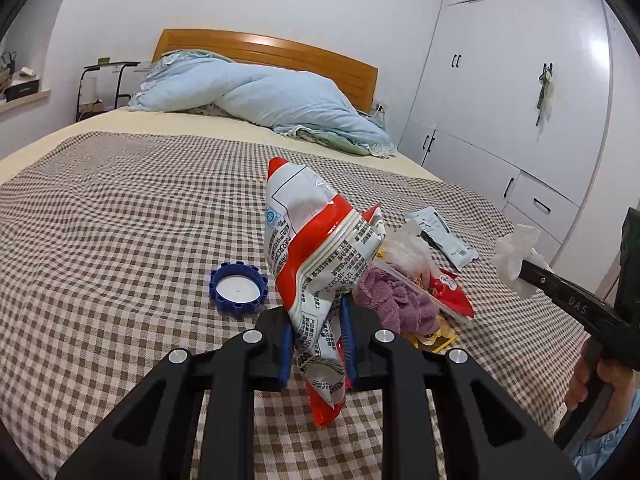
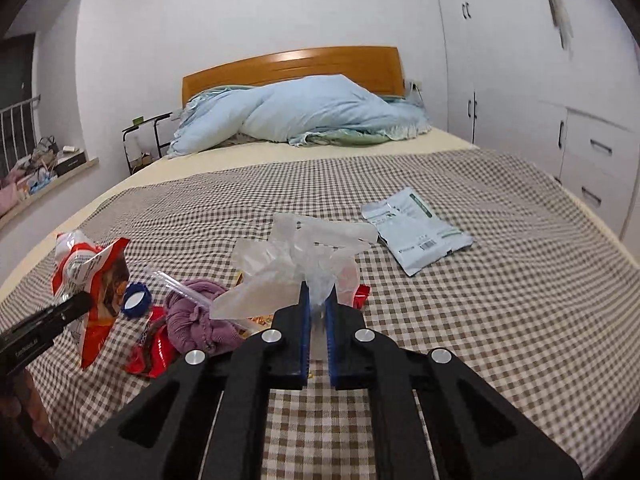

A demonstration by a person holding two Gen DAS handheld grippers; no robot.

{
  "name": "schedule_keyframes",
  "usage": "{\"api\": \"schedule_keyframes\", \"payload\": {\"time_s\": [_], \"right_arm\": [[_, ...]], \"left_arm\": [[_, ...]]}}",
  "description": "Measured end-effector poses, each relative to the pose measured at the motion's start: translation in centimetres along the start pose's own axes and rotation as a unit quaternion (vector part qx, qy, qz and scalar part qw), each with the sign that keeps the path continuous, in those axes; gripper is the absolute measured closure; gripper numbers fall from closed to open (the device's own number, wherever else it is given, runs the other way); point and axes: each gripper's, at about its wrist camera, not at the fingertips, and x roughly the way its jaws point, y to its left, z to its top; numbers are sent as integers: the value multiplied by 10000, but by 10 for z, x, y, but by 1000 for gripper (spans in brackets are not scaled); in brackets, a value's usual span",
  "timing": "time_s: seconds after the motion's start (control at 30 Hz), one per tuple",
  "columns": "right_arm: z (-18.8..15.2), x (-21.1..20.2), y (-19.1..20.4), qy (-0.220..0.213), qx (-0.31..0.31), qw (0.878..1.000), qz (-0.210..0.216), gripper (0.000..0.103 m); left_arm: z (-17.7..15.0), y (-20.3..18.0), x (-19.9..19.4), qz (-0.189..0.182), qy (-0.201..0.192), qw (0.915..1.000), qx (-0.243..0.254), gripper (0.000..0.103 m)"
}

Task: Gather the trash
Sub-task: 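Grasp the white plastic glove with the right tool while the left tool holds the wrapper, then carry the wrapper with the left tool while the right tool carries the glove down to the bin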

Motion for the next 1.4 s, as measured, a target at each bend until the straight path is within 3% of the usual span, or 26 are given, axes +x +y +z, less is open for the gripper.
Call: {"api": "schedule_keyframes", "payload": {"time_s": [0.8,1.0,1.4], "right_arm": [[-25,-42,14,-185,-386,9991,18,96],[-37,-60,19,-282,-438,9986,3,96],[-67,-96,27,-327,-420,9985,122,96]], "left_arm": [[-7,-19,-62,-26,-200,9995,262,85],[-19,-20,-74,-281,-58,9994,193,85],[-44,-44,-111,-429,-98,9985,321,85]]}}
